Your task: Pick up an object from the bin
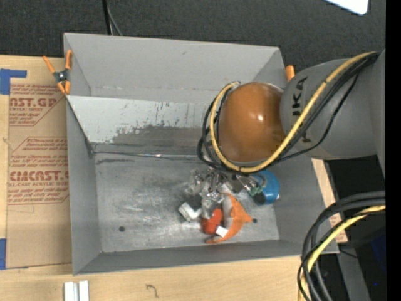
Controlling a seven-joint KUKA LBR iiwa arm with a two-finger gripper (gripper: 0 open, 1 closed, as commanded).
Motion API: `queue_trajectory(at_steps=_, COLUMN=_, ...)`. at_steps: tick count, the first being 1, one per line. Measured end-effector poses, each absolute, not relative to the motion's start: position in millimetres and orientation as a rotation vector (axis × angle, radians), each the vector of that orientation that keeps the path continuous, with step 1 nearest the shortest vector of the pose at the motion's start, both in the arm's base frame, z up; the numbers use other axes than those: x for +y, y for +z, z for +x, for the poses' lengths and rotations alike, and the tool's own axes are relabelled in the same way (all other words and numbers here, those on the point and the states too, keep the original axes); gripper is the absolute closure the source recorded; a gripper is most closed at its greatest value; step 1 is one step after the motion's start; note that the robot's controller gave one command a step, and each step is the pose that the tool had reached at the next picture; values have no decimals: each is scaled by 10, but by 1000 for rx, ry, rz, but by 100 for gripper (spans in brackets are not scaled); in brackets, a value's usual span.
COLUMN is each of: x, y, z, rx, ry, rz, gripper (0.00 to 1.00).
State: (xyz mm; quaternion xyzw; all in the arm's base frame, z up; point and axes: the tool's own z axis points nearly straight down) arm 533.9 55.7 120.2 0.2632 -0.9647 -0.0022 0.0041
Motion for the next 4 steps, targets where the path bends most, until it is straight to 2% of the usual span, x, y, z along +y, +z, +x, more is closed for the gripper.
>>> queue_trajectory(at_steps=1, x=388, y=1606, z=5399, rx=-2952, ry=4, rz=1091, gripper=100)
queue_trajectory(at_steps=2, x=463, y=1217, z=5339, rx=-3030, ry=-1, rz=850, gripper=100)
queue_trajectory(at_steps=3, x=454, y=1424, z=5323, rx=-3008, ry=-7, rz=872, gripper=100)
queue_trajectory(at_steps=4, x=327, y=2048, z=5354, rx=-3003, ry=-4, rz=915, gripper=100)
